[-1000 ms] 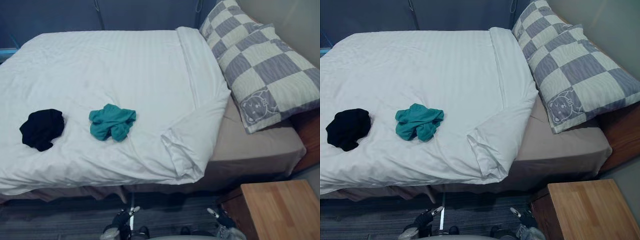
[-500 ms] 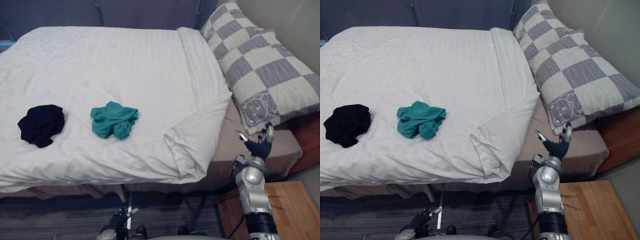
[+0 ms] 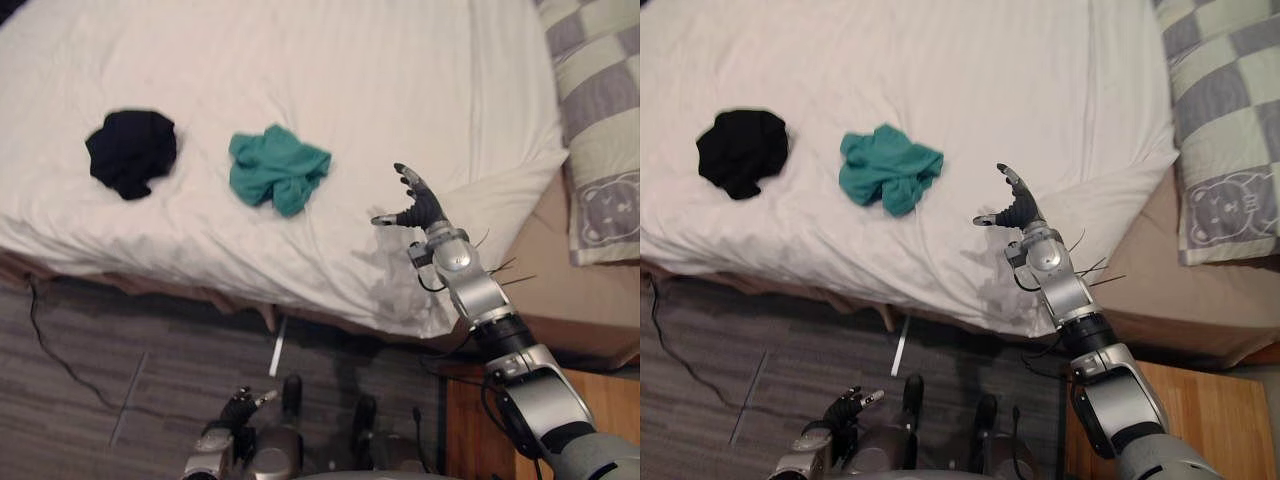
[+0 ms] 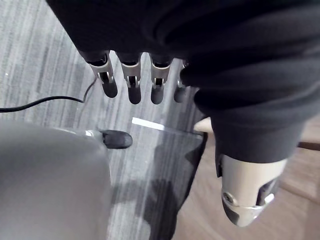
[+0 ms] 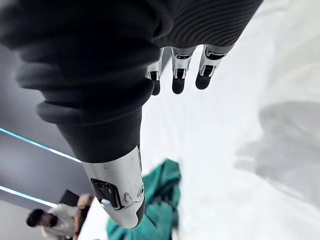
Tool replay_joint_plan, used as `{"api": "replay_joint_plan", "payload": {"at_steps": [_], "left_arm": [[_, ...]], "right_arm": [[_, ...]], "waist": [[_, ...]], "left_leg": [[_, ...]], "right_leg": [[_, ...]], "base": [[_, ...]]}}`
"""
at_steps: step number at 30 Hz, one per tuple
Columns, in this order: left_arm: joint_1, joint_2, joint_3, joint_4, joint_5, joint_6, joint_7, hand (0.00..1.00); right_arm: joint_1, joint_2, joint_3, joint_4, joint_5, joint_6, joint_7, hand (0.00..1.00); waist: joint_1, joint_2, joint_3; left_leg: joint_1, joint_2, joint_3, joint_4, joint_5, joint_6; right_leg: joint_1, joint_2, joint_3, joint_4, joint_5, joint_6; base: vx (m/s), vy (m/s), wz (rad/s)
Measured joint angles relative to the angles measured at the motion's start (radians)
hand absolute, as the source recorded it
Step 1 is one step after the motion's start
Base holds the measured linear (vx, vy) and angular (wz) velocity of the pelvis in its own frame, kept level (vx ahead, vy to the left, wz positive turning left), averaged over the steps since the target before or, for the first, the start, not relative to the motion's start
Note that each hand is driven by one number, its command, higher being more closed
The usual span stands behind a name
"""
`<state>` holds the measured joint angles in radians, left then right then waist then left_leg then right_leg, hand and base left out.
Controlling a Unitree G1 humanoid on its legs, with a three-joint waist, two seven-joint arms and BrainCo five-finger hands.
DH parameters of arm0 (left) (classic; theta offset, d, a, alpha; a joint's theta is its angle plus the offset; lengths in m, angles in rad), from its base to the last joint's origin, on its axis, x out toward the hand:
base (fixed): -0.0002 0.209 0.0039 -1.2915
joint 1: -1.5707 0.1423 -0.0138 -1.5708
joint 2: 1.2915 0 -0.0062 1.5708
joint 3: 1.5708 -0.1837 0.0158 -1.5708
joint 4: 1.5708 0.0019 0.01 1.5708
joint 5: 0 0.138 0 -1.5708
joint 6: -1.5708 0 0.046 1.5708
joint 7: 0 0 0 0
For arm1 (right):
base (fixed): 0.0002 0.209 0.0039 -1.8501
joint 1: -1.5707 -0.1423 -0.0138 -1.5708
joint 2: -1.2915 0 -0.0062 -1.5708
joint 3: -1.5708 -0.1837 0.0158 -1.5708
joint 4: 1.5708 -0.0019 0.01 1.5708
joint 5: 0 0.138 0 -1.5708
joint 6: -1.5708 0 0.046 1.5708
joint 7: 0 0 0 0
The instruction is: Tidy the bed and pick cloth on bed and put in laundry
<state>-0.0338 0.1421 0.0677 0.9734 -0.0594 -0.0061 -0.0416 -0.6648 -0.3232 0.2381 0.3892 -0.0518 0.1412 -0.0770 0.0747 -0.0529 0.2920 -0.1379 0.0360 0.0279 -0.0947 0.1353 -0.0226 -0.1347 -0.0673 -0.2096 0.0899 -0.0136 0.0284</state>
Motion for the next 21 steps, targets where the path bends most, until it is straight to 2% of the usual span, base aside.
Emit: {"api": "replay_joint_plan", "payload": {"at_steps": [2, 3, 6, 8, 16, 17, 21], "left_arm": [[-0.013, 0.007, -0.012, -0.001, -0.012, 0.0, 0.001, 0.0], [-0.017, 0.014, -0.029, -0.007, -0.014, -0.002, 0.0, 0.0], [-0.024, 0.019, -0.041, -0.013, -0.024, -0.006, 0.0, 0.0], [-0.024, 0.021, -0.06, -0.013, -0.03, -0.011, 0.0, 0.0], [-0.025, 0.029, -0.078, -0.023, -0.029, -0.028, -0.01, 0.0], [-0.025, 0.032, -0.078, -0.024, -0.025, -0.028, -0.018, 0.0], [-0.026, 0.035, -0.078, -0.043, -0.009, -0.028, -0.019, 0.0]], "right_arm": [[-0.008, -0.003, -0.001, 0.025, -0.002, 0.031, 0.001, 0.0], [-0.005, -0.009, -0.003, 0.035, -0.002, 0.059, 0.0, 1.0], [0.012, -0.023, -0.048, 0.035, -0.009, 0.1, -0.02, 1.0], [0.03, -0.036, -0.072, 0.021, -0.012, 0.104, -0.037, 1.0], [0.167, -0.045, -0.148, -0.097, -0.09, 0.074, -0.095, 1.0], [0.193, -0.045, -0.162, -0.117, -0.11, 0.063, -0.097, 1.0], [0.259, -0.044, -0.207, -0.127, -0.155, 0.051, -0.117, 1.0]], "waist": [[-0.001, 0.006, 0.031], [-0.002, 0.012, 0.049], [-0.006, 0.03, 0.08], [-0.006, 0.033, 0.082], [-0.021, 0.032, 0.085], [-0.033, 0.028, 0.087], [-0.04, 0.014, 0.092]], "left_leg": [[-0.018, -0.005, -0.002, 0.0, 0.007, 0.004], [-0.028, -0.01, -0.002, 0.0, 0.009, 0.004], [-0.041, -0.021, -0.004, 0.0, 0.013, 0.009], [-0.051, -0.025, -0.004, 0.0, 0.014, 0.011], [-0.055, -0.037, 0.007, 0.001, 0.018, 0.022], [-0.052, -0.038, 0.012, 0.001, 0.017, 0.022], [-0.028, -0.036, 0.05, 0.001, 0.008, 0.02]], "right_leg": [[-0.024, -0.007, -0.002, 0.017, 0.0, 0.0], [-0.038, -0.008, -0.002, 0.028, 0.0, 0.001], [-0.051, -0.021, -0.003, 0.033, -0.001, 0.001], [-0.068, -0.024, -0.002, 0.049, -0.008, 0.008], [-0.09, -0.037, 0.022, 0.078, -0.023, 0.008], [-0.09, -0.037, 0.029, 0.08, -0.024, 0.011], [-0.09, -0.034, 0.07, 0.093, -0.029, 0.02]], "base": [[-0.06, 0.039, 0.08], [-0.05, 0.045, 0.05], [-0.01, 0.045, 0.05], [0.01, 0.032, 0.05], [0.05, 0.01, -0.02], [0.03, 0.008, -0.12], [0.01, -0.002, -0.25]]}}
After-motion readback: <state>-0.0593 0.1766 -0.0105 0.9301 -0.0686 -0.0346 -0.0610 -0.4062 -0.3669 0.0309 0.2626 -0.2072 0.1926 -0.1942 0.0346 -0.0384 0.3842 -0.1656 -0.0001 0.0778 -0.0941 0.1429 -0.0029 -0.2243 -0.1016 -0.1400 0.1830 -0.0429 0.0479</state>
